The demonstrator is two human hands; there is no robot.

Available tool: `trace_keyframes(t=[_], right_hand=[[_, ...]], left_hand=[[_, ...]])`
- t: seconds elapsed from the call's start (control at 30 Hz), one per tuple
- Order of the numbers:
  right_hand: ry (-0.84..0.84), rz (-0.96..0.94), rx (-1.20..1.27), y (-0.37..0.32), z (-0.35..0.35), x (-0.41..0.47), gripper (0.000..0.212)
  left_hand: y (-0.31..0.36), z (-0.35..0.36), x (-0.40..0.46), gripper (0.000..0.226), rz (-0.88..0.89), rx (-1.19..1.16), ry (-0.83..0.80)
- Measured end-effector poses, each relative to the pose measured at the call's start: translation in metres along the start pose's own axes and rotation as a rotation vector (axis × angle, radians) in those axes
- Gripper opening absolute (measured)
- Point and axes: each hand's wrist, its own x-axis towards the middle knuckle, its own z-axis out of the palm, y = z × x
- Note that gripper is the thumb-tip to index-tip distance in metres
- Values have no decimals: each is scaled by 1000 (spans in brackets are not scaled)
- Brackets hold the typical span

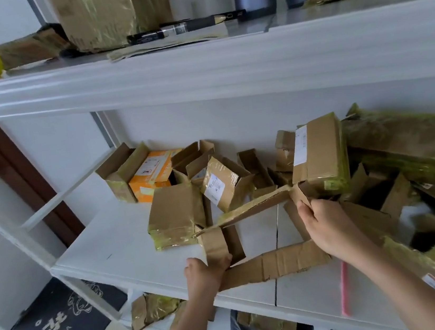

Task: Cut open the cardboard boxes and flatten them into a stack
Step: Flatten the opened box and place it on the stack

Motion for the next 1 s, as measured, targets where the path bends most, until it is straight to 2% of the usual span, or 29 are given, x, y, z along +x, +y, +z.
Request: trace_keyframes(t=[0.13,0.3,0.4,0.5,0.6,0.73,0.8,0.83,0.87,0.93,1.0], right_hand=[[-59,-4,45,-1,2,-5,46],[-83,-26,82,2,-3,-12,47],[-72,-22,53,8,-11,-9,48],[-91,-18,-27,15,-19,-4,48],[-198,-6,-66,17,-23,-3,46],[-424,-17,-186,18,-5,-7,28],[-480,-30,-289,29,11,-10,17],[-509,-22,-320,37,19,-12,29],[-557,-31,-350,48,28,-14,51],[-694,-95,-450,58,42,-21,85],[-743,-142,-536,52,47,-28,94]], left_hand=[[7,1,4,87,87,67,36],[2,-7,9,47,145,35,60],[-10,-16,13,33,159,-199,-101],[-23,-34,10,22,30,-677,-294],[-49,-50,17,29,-105,-1100,-411],[-76,-59,17,44,-203,-1197,-477],[-93,-65,20,55,-237,-1238,-469],[-101,-68,24,62,-225,-1257,-503],[-105,-74,23,66,-227,-1274,-550],[-104,-80,24,62,-229,-1231,-593],[-101,-79,32,74,-250,-1012,-554]])
